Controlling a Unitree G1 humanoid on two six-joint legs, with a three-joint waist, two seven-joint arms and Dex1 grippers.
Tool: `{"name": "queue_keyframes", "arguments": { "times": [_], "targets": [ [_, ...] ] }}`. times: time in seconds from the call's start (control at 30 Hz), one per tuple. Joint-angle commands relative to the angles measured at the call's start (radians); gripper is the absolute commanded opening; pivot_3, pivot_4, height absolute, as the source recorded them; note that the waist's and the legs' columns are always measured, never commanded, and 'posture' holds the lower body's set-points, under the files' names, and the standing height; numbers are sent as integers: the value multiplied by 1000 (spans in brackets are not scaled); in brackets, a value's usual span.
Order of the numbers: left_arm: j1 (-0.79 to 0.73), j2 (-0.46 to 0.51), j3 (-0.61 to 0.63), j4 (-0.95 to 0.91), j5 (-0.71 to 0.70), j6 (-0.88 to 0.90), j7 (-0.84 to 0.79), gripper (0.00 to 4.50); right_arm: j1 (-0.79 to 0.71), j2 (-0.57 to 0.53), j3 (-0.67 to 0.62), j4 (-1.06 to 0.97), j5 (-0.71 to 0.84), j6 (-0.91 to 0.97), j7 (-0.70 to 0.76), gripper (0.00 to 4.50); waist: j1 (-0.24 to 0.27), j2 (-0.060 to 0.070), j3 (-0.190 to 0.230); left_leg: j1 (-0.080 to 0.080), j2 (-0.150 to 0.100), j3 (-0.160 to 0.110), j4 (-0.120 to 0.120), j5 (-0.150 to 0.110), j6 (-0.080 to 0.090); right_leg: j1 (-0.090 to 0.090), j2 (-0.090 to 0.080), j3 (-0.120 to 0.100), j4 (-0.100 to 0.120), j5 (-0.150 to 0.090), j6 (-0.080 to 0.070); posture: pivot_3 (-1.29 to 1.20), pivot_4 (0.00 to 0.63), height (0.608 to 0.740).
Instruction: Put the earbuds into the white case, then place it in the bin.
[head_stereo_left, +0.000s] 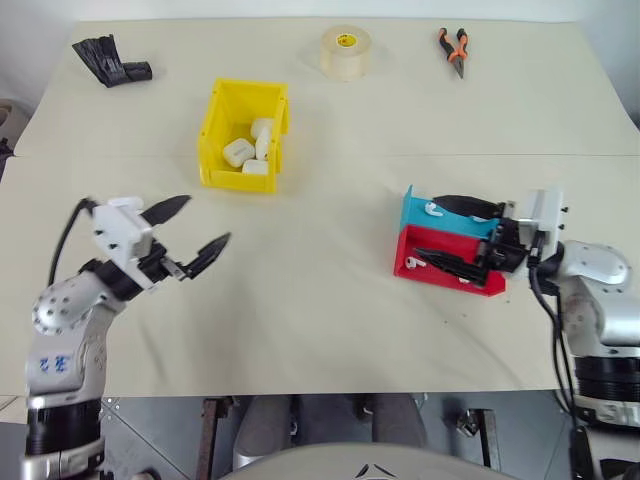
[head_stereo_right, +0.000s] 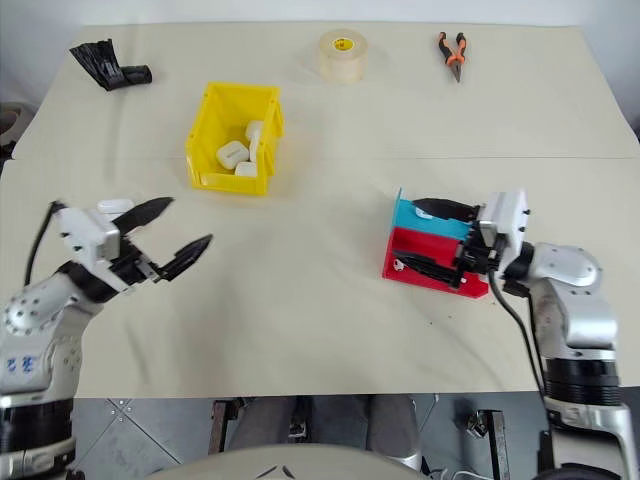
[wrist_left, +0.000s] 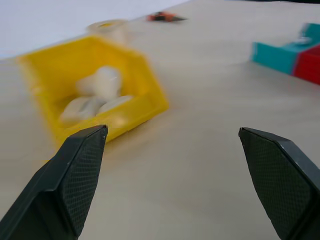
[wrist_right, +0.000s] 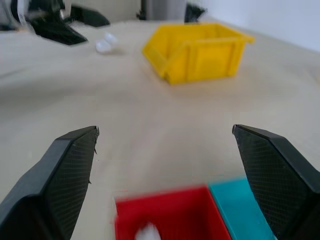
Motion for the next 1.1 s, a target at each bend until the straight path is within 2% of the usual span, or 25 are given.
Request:
{"name": "queue_keyframes", "arguments": {
  "times": [0.03,0.13,0.23,0.4,0.53,0.6,0.67,0.77,0.83,0.93,1.1],
  "targets": [
    [95,-63,99,-129,3,25,152,4464,-29,53,18,-41,-3,-88,-4,4500,3,0,0,0,0,-1,0,0,0,0,0,0,0,0,0,0,150,740],
    [190,-135,157,-196,20,69,279,4464,-71,101,35,-28,3,-105,-14,4500,9,-2,0,0,-2,-2,1,0,0,1,-1,1,0,0,0,0,150,740],
    [232,-167,178,-227,42,119,370,4464,-85,113,44,-20,2,-107,-11,4500,18,-2,-1,-1,-2,-3,1,0,0,1,-1,1,0,0,0,0,150,740],
    [217,-157,207,-275,-19,268,446,4464,-90,99,52,-16,5,-93,6,4500,25,-3,-1,-1,-2,-1,2,0,0,1,0,2,0,0,0,0,150,740],
    [114,-63,257,-306,-130,486,498,4464,-88,47,44,-31,40,-8,38,4500,29,-3,-1,-1,-1,-2,3,0,0,1,0,1,0,0,0,0,150,740],
    [-29,33,282,-259,-210,723,558,4464,-82,8,38,-32,59,44,58,4500,30,-3,-1,-1,-2,-2,2,0,0,1,0,3,0,0,0,0,150,740],
    [-142,155,233,-201,-186,939,591,4464,-79,-13,38,-35,70,71,74,4500,29,-5,-2,-1,-2,-2,3,0,0,1,0,2,1,0,0,0,150,740],
    [-298,218,186,-108,-168,1148,631,4464,-80,-16,44,-45,75,89,80,4500,23,-5,-2,2,-2,-2,0,0,0,1,1,5,2,0,0,0,150,740],
    [-450,251,126,22,-145,1288,633,4464,-81,-14,48,-56,79,98,80,4500,19,-5,-1,6,-2,-1,-3,0,0,2,1,7,2,0,0,0,150,740],
    [-543,280,57,129,-90,1315,627,4464,-80,-10,50,-68,80,104,76,4500,8,-5,-1,6,-2,2,-3,0,-1,2,2,6,2,0,0,0,150,740],
    [-596,261,-14,226,-30,1279,604,4464,-62,-2,51,-100,83,109,62,4500,0,-5,-1,6,-1,4,-4,-1,-2,1,3,6,2,0,0,0,150,740]
  ]
}}
